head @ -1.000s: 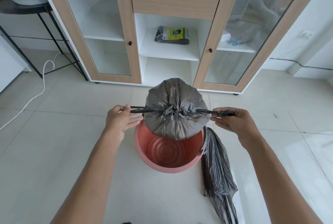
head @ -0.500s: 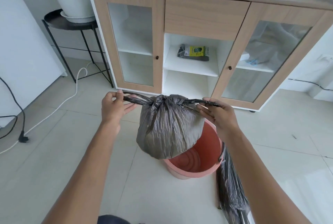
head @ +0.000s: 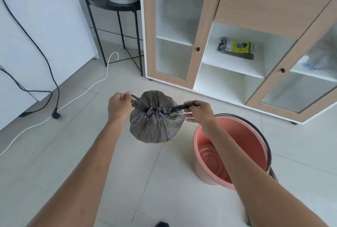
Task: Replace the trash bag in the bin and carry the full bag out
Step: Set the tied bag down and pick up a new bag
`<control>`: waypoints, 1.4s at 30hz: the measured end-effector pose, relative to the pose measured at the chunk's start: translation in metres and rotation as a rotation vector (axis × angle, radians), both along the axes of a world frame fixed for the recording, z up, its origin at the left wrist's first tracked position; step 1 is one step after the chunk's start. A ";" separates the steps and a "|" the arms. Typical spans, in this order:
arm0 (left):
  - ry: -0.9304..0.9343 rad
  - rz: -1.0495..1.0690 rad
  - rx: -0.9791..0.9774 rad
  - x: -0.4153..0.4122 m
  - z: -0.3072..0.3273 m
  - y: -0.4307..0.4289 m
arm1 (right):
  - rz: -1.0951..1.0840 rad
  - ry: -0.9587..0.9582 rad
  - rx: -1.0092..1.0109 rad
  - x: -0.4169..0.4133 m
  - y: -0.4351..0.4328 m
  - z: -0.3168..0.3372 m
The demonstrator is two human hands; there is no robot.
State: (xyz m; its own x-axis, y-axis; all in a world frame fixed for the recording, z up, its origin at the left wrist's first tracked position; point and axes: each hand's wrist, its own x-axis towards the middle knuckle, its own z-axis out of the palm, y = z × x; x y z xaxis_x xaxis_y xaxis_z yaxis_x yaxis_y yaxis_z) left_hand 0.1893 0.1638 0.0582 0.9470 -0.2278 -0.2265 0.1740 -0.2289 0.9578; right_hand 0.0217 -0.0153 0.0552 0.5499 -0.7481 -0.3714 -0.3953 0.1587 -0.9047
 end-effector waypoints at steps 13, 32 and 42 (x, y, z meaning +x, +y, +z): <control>-0.067 -0.223 0.456 -0.005 -0.151 0.006 | 0.144 0.308 -0.037 0.027 0.025 -0.173; -0.427 -0.708 0.869 -0.114 -0.026 -0.084 | -0.051 0.510 -0.472 -0.202 -0.091 -0.027; -0.591 -1.154 0.536 -0.345 -0.007 -0.228 | -0.245 0.713 -0.269 -0.447 -0.153 -0.052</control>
